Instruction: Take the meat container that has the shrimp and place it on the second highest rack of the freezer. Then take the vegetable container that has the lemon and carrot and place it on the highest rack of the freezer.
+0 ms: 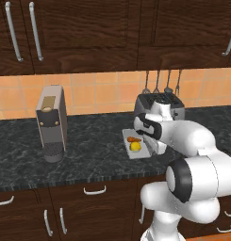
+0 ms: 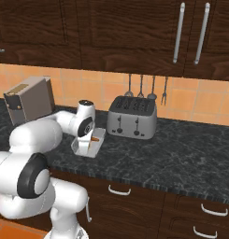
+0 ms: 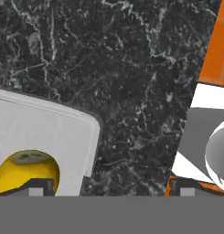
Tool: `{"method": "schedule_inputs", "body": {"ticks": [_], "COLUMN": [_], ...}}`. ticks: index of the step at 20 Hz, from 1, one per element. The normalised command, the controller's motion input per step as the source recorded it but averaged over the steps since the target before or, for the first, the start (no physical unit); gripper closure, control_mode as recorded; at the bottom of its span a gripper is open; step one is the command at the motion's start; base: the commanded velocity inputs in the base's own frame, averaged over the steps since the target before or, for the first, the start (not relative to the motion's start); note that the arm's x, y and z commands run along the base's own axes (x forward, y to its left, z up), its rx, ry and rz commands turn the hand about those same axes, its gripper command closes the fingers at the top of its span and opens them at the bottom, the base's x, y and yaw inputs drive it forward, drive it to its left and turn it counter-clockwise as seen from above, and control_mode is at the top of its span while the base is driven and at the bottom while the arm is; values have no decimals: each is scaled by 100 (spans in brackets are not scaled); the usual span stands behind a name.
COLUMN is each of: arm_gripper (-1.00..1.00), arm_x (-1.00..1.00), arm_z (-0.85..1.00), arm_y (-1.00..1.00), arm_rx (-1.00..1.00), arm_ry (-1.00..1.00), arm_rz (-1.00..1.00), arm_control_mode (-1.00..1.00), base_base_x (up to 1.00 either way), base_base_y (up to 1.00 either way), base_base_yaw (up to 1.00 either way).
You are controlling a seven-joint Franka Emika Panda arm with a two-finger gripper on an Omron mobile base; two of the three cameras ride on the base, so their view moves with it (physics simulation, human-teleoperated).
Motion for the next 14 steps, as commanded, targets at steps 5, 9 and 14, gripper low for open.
{"method": "schedule_inputs", "body": {"ticks": [5, 9, 14], "arm_gripper": [-100, -100, -100], "arm_x": [45, 41, 34], "arm_z": [-29, -35, -37], "arm_y": [1, 0, 0], "arm_rx": [0, 0, 0], "arm_ry": [2, 1, 2], "arm_rz": [0, 0, 0], "arm_control_mode": [-100, -100, -100], "base_base_x": [0, 0, 0], "base_base_y": [0, 0, 0], "base_base_yaw": [0, 0, 0]}}
